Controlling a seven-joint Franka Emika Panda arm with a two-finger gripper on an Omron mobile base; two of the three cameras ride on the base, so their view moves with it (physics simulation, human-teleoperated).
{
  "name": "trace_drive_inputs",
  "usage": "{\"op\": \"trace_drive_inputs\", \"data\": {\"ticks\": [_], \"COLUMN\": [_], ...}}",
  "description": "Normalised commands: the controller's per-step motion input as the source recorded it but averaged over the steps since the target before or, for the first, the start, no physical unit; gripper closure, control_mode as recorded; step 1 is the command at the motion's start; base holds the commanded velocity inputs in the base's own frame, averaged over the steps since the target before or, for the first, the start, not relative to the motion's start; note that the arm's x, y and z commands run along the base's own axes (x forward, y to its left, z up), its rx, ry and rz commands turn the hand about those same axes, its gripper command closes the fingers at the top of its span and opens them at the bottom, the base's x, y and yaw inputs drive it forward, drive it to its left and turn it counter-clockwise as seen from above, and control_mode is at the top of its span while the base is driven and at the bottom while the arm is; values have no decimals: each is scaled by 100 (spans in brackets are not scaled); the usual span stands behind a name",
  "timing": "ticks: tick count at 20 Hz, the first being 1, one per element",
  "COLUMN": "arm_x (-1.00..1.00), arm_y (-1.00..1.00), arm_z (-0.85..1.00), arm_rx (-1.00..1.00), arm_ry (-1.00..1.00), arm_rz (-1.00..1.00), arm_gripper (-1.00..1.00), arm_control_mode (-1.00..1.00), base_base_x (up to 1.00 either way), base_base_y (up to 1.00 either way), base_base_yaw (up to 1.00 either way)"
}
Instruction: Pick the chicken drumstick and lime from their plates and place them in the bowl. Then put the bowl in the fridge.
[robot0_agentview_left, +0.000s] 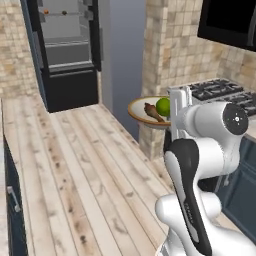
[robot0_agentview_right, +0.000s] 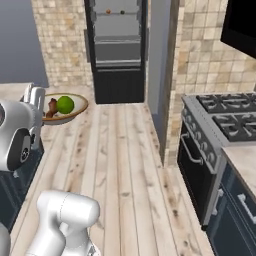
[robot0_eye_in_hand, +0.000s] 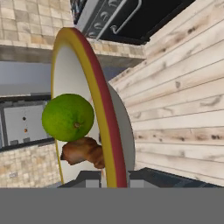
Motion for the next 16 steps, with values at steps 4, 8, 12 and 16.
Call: {"op": "trace_drive_inputs", "data": {"ticks": [4, 8, 12, 16], "arm_x": [0, 0, 0, 0], "arm_y": [0, 0, 0, 0], "arm_z": [0, 0, 0, 0], "arm_rx": [0, 0, 0, 0], "arm_ry": [0, 0, 0, 0], "arm_rz": [0, 0, 0, 0], "arm_gripper": [100, 100, 100, 100], "arm_control_mode": [100, 100, 100, 100], "base_base_x": [94, 94, 94, 94], "base_base_y": [-10, -14, -13, -12], "base_base_yaw": [14, 4, 2, 5]}}
